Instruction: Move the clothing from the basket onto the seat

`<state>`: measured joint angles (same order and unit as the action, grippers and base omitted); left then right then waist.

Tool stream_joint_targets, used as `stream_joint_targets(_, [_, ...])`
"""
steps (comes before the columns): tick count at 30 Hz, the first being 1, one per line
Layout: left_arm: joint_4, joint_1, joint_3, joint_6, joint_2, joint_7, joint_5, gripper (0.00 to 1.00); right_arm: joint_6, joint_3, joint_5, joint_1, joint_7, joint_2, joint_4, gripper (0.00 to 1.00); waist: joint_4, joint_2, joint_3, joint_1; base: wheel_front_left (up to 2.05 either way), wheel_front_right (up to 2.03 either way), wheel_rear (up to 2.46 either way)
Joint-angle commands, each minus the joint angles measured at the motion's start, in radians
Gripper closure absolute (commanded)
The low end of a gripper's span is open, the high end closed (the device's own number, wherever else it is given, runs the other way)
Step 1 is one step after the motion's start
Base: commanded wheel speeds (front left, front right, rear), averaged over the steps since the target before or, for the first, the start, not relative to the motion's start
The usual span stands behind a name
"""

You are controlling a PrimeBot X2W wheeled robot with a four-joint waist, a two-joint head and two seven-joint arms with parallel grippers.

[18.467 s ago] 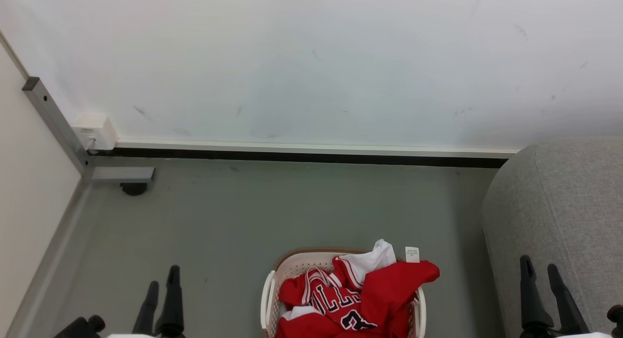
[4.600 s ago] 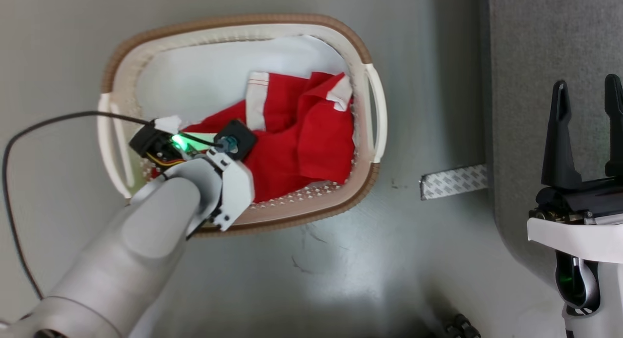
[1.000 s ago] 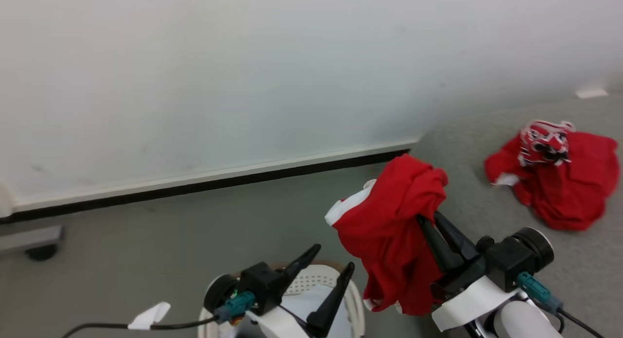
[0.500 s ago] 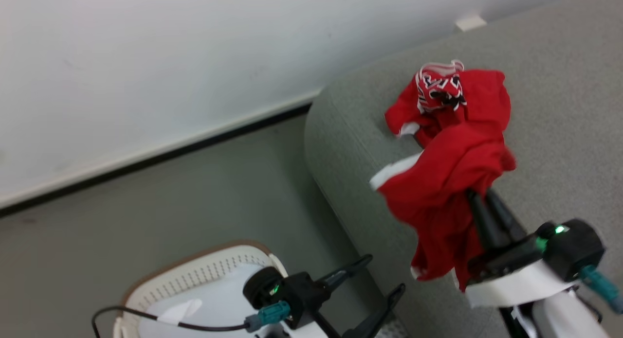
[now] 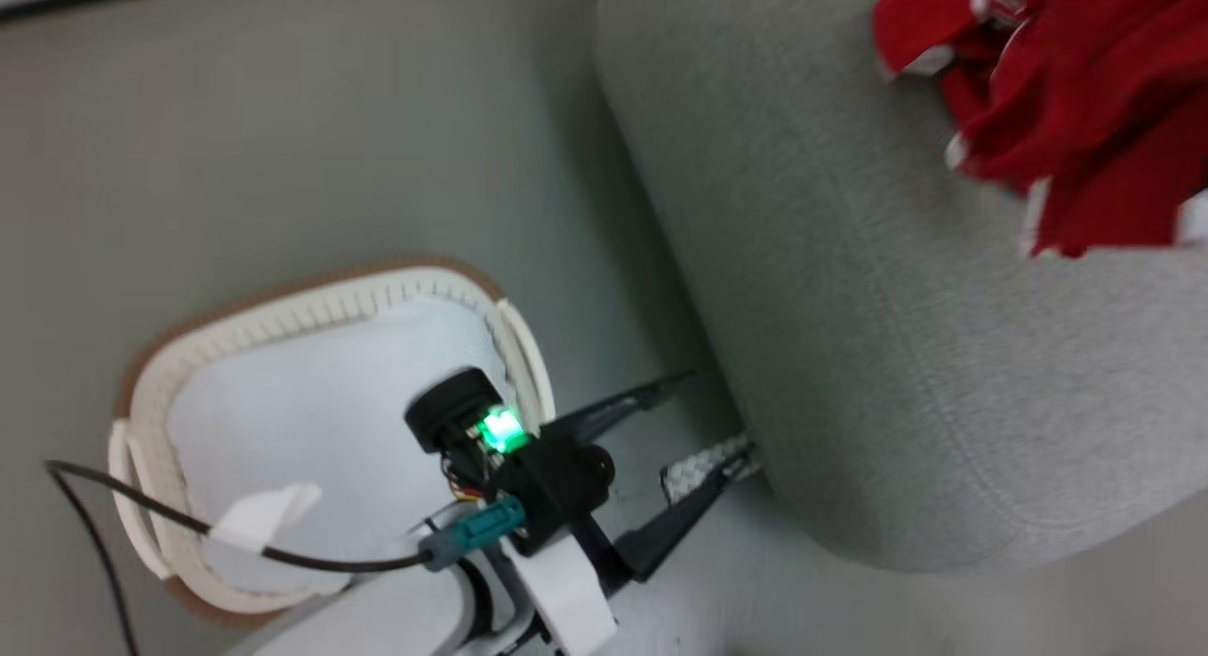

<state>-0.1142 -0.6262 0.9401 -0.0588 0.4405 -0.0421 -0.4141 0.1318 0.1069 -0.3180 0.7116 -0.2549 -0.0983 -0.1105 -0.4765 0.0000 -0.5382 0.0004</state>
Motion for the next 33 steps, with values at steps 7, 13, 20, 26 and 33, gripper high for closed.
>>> stream_joint_targets(7, [-0.051,-0.036,-0.032,0.006,0.072,0.018,0.02,0.0,-0.002,0.288,0.027,0.281,0.088,-0.148,-0.195,1.0,0.087,0.0,-0.237,-0.0004,0.0,0.0,0.0])
stream_joint_targets(13, [-0.065,-0.032,-0.053,0.024,0.09,0.004,0.009,0.0,-0.002,0.512,0.19,0.342,0.076,-0.168,-0.41,1.0,0.136,0.0,-0.267,-0.0004,0.0,0.0,0.0])
stream_joint_targets(20, [-0.054,-0.009,-0.07,0.05,0.094,-0.009,-0.013,0.0,-0.002,0.712,0.271,0.308,-0.005,-0.06,-0.586,0.0,0.161,0.0,-0.258,-0.0004,0.0,0.0,0.0])
stream_joint_targets(26, [-0.043,0.012,-0.103,0.087,0.088,-0.039,-0.033,0.0,-0.002,0.671,0.262,0.21,-0.01,0.014,-0.467,0.0,0.163,0.0,-0.204,-0.0004,0.0,0.0,0.0])
stream_joint_targets(33, [0.025,0.098,-0.181,0.15,0.066,-0.146,-0.115,0.0,-0.002,0.449,0.186,-0.087,-0.01,0.046,-0.236,0.0,0.19,0.0,-0.047,-0.0004,0.0,0.0,0.0])
